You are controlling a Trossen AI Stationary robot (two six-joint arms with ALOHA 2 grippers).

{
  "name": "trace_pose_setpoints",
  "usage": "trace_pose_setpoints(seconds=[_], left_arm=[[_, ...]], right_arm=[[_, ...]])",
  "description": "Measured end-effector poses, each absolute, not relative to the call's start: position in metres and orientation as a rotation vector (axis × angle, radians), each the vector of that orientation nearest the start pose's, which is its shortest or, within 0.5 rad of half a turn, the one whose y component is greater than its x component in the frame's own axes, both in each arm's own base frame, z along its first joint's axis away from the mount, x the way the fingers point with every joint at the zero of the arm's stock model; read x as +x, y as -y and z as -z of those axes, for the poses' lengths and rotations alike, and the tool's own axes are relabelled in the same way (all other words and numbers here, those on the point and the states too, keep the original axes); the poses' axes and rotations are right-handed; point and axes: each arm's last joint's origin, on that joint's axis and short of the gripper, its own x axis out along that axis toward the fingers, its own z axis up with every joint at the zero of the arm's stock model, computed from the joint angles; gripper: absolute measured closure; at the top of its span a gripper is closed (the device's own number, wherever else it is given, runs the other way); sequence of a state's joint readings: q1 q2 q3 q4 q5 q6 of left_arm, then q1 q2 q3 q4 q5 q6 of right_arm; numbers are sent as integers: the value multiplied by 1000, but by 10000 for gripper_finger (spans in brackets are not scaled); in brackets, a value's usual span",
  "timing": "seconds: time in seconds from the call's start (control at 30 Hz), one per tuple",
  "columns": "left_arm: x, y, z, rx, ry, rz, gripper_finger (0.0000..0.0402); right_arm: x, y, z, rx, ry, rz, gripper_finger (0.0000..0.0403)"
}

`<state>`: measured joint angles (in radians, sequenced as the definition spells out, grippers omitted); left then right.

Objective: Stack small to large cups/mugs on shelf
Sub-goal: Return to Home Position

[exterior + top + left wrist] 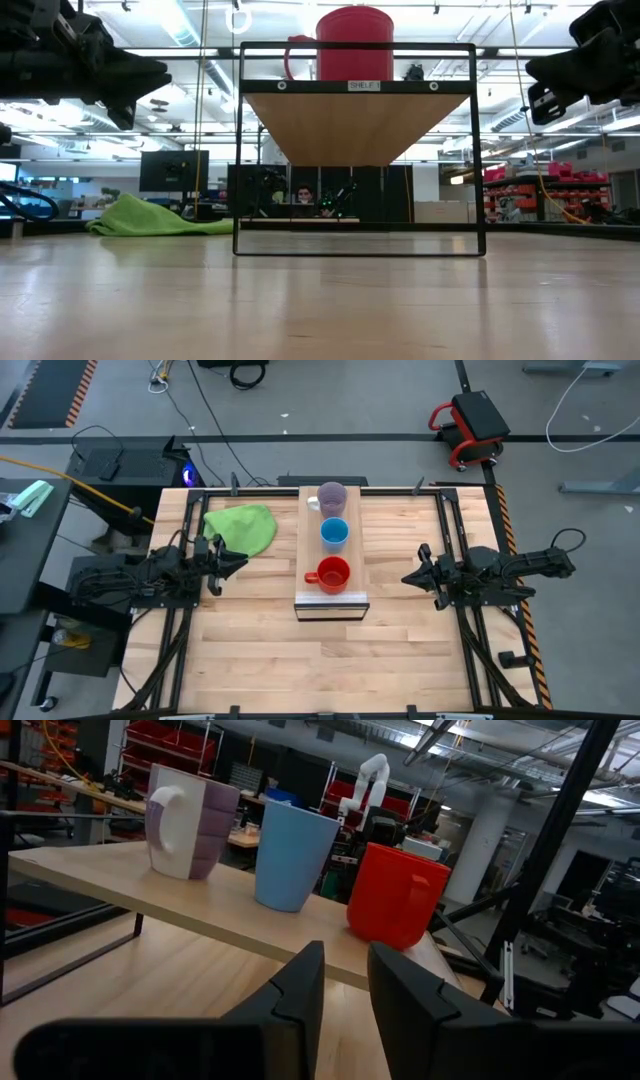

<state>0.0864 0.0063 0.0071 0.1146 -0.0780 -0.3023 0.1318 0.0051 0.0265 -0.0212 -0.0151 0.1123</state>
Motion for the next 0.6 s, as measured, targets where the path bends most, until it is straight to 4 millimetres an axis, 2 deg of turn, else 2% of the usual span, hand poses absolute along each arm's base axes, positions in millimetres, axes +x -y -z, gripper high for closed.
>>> trace_pose_setpoints(seconds=[0.6], left_arm=[[96, -11, -176, -301, 140, -146, 314]], right_arm=[[95, -13, -170, 112, -8, -147, 389]])
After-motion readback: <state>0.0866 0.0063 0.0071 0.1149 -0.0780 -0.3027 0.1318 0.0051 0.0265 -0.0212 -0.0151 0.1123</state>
